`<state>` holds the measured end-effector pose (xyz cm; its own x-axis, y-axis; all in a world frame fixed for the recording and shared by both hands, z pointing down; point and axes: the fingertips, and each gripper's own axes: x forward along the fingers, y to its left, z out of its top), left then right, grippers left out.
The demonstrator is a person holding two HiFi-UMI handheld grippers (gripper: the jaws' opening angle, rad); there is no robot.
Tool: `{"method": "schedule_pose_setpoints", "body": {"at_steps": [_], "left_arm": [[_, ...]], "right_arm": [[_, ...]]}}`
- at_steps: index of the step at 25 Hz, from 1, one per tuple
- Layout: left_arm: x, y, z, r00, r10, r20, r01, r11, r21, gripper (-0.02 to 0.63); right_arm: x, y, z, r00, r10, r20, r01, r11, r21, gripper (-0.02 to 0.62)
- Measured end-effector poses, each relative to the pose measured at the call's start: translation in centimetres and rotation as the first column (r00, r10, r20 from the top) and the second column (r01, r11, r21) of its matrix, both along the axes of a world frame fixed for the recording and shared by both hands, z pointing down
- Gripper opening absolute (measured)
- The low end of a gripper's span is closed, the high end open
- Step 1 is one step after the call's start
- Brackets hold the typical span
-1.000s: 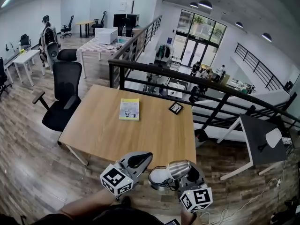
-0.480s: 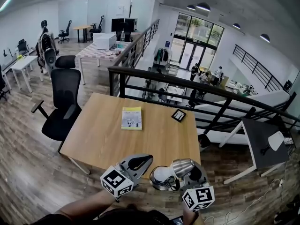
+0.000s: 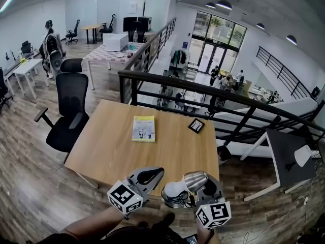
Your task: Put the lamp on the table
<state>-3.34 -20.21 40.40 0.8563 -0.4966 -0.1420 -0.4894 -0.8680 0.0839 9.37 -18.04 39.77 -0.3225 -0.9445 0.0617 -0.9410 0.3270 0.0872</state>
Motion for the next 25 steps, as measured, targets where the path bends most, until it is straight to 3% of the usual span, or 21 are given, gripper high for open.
{"method": "schedule_pose_setpoints", "body": {"at_steps": [9,25], "left_arm": [[2.6,-4.1,0.8,0.999,-0.053,0.013,0.053,0.998,-0.021,0.008],[11.4,-12.1,-0.2,0.984,-0.177,-0.012,0.177,0.984,-0.002,0.008]], "right_arm": [[2.6,-4.2,0.2,0.999,-0.054,0.005,0.054,0.999,-0.009,0.054],[9.5,-12.4,0.1,0.975,-0.219,-0.026,0.219,0.976,-0.006,0.054]]}}
